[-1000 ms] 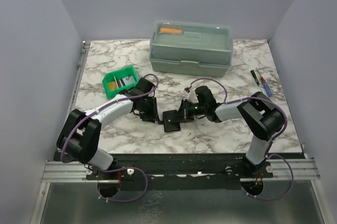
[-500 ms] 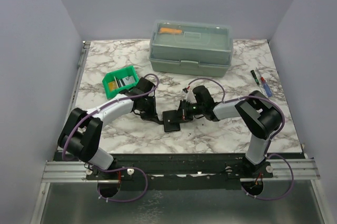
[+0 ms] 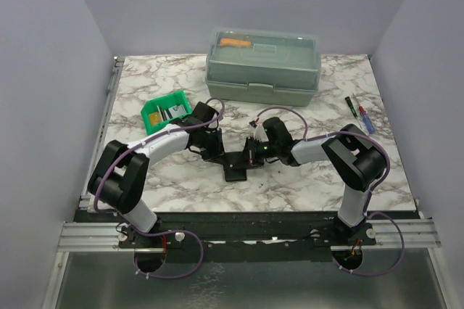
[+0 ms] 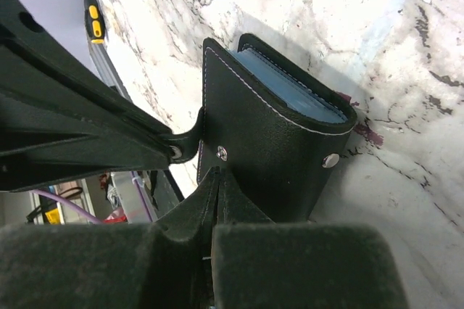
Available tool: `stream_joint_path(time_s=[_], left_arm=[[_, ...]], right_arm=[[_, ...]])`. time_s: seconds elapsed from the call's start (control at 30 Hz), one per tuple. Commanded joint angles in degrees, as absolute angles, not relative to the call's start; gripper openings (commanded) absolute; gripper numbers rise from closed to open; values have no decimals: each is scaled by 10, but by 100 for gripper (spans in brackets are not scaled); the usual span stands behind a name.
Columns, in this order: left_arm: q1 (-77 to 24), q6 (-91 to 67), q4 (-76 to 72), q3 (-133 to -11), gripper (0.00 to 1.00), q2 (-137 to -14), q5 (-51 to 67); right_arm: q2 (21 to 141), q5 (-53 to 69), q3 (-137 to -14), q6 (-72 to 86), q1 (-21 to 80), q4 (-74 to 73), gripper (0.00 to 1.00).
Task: Put the credit cards into the card holder
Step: Close the card holder at the center of the board.
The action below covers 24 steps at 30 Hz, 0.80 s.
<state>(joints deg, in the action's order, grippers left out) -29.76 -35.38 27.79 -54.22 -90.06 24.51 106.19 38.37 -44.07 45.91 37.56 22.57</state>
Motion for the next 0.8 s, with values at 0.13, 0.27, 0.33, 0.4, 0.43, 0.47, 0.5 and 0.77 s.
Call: stream_joint_path(time_s=[0.13, 0.27, 0.33, 0.4, 0.43, 0.47, 0.5, 0.77], left_arm=[[-312, -361, 251, -564, 0, -952, 278], [-312, -364, 251, -567, 0, -959, 267], [-312, -368, 251, -566, 0, -959, 258], [-312, -371, 257, -567, 0, -955, 241], [-312, -371, 265, -569, 0, -951, 230], [-312, -370, 275, -573, 0, -950, 220], [-313, -368, 286, -577, 0, -951, 210], [-326, -357, 345, -624, 0, -991, 182]], right_arm=[[1086, 338, -442, 453, 382, 192, 0], [1087, 337, -440, 455, 382, 192, 0], [1086, 336, -440, 456, 382, 192, 0], [1083, 332, -438, 459, 382, 192, 0], [1082, 331, -437, 460, 382, 192, 0], [1082, 331, -437, 461, 382, 192, 0], [1082, 332, -437, 461, 382, 191, 0], [1083, 332, -438, 463, 382, 191, 0]])
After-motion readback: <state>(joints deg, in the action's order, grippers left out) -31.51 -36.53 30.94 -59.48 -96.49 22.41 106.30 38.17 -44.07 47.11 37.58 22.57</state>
